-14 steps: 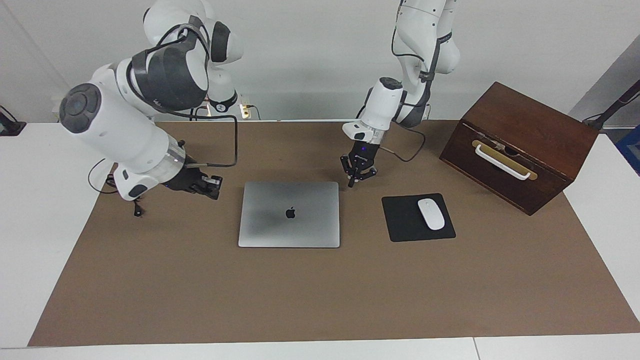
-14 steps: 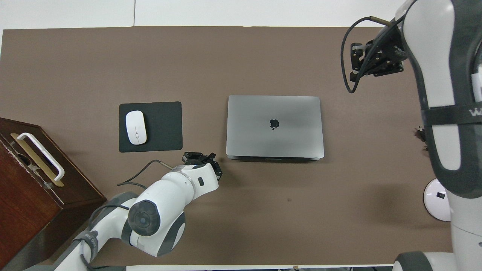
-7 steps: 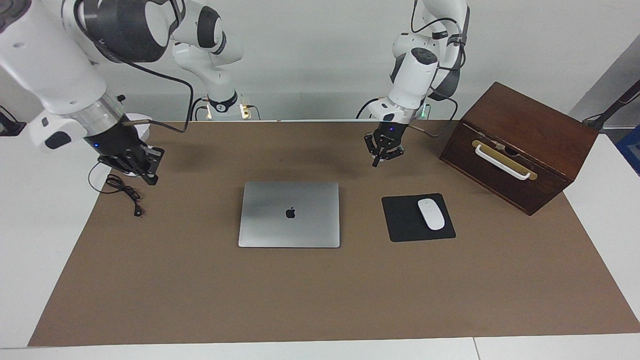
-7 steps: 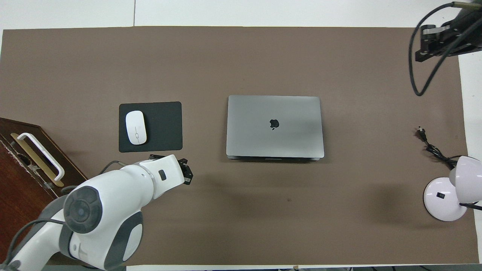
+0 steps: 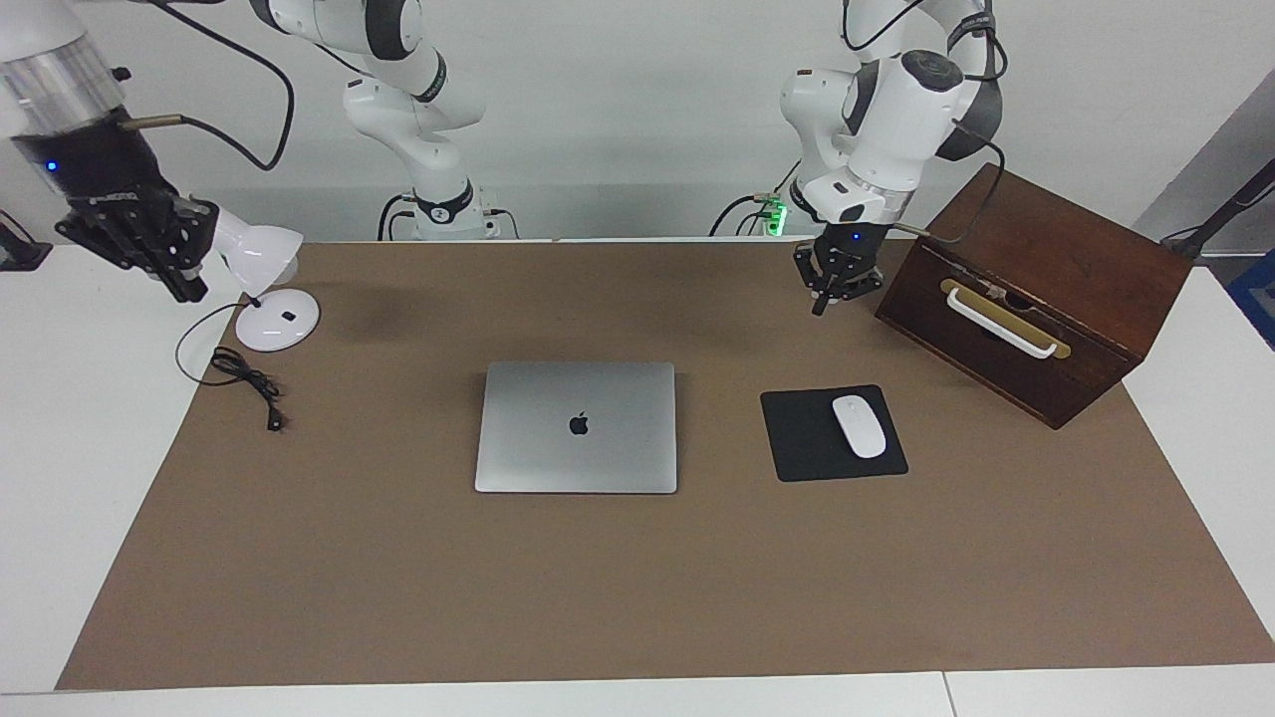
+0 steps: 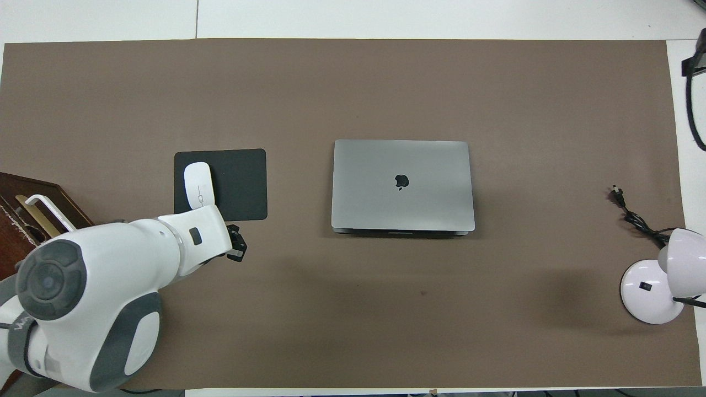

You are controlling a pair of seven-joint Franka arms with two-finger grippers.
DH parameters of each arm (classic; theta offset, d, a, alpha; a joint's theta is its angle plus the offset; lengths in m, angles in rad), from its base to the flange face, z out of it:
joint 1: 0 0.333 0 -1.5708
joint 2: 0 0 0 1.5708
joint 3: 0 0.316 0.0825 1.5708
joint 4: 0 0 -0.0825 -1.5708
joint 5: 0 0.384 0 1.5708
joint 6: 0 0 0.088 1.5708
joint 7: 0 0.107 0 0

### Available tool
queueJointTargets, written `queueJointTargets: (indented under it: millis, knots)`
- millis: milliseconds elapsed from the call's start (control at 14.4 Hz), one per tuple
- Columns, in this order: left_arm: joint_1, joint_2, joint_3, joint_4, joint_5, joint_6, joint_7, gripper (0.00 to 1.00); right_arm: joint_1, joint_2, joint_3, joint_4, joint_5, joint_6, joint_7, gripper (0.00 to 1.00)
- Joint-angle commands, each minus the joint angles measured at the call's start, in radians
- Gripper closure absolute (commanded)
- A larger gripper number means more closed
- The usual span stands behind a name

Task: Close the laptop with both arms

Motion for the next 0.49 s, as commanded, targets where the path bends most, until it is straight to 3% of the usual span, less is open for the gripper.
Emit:
queueJointTargets:
  millis: [0, 70, 139, 278, 418]
  knots:
    - [0.08, -0.001, -0.013, 0.122, 0.053, -0.134, 0.01, 0.93, -0.039, -0.136, 0.131, -0.207, -0.087, 0.069, -0.008, 0.55]
    - [0.105, 0.005, -0.013, 0.159, 0.068, -0.168, 0.01, 0.68, -0.072, -0.167, 0.177, -0.273, -0.091, 0.101, -0.008, 0.42]
    - [0.129, 0.005, -0.013, 0.178, 0.069, -0.182, -0.001, 0.01, -0.092, -0.196, 0.214, -0.334, -0.096, 0.138, -0.006, 0.34]
    - [0.183, -0.002, -0.01, 0.184, 0.069, -0.184, -0.001, 0.0, -0.163, -0.24, 0.325, -0.427, -0.136, 0.186, 0.039, 0.05]
    - [0.215, -0.006, -0.01, 0.187, 0.07, -0.185, -0.002, 0.0, -0.221, -0.276, 0.421, -0.506, -0.148, 0.177, 0.134, 0.0]
